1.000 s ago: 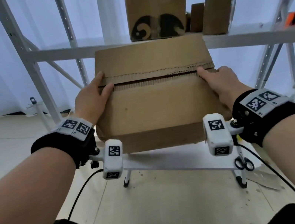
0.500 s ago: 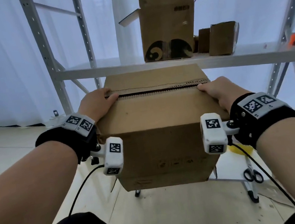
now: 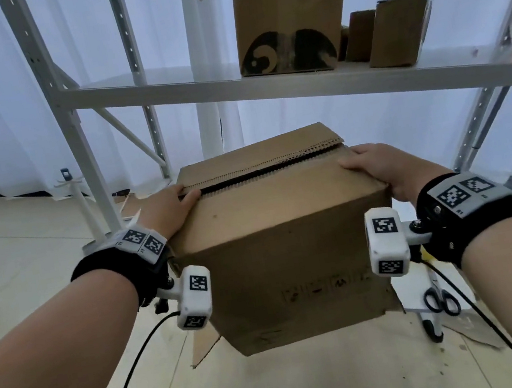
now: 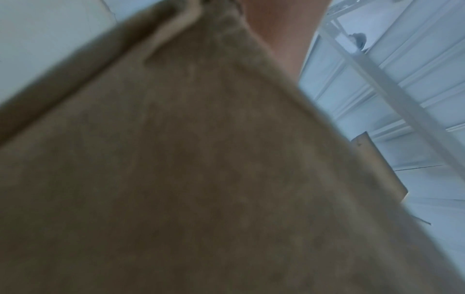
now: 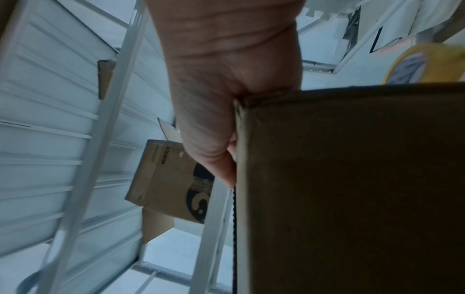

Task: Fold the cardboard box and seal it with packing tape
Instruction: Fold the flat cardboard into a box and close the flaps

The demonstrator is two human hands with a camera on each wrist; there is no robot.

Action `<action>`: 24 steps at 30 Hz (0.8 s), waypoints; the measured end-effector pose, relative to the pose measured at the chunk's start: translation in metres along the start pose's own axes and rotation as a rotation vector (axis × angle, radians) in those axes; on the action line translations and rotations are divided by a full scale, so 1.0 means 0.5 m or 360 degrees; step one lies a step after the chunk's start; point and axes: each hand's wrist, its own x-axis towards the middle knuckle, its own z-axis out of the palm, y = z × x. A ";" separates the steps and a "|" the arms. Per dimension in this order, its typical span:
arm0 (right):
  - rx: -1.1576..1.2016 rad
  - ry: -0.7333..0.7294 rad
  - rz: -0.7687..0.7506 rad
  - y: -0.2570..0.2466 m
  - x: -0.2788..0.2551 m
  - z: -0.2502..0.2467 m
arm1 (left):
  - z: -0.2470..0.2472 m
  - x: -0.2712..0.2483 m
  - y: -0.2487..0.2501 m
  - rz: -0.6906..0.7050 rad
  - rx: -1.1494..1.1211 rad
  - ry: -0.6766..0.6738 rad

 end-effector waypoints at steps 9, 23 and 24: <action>0.0383 0.0090 0.0174 0.157 0.094 0.021 | 0.060 0.092 0.039 0.0090 0.0185 -0.0100; -0.0326 0.0171 0.0081 0.152 0.245 0.048 | 0.139 0.216 0.051 -0.0017 0.0425 -0.0151; -0.0429 0.0164 0.0077 0.147 0.254 0.051 | 0.139 0.219 0.050 -0.0019 0.0430 -0.0143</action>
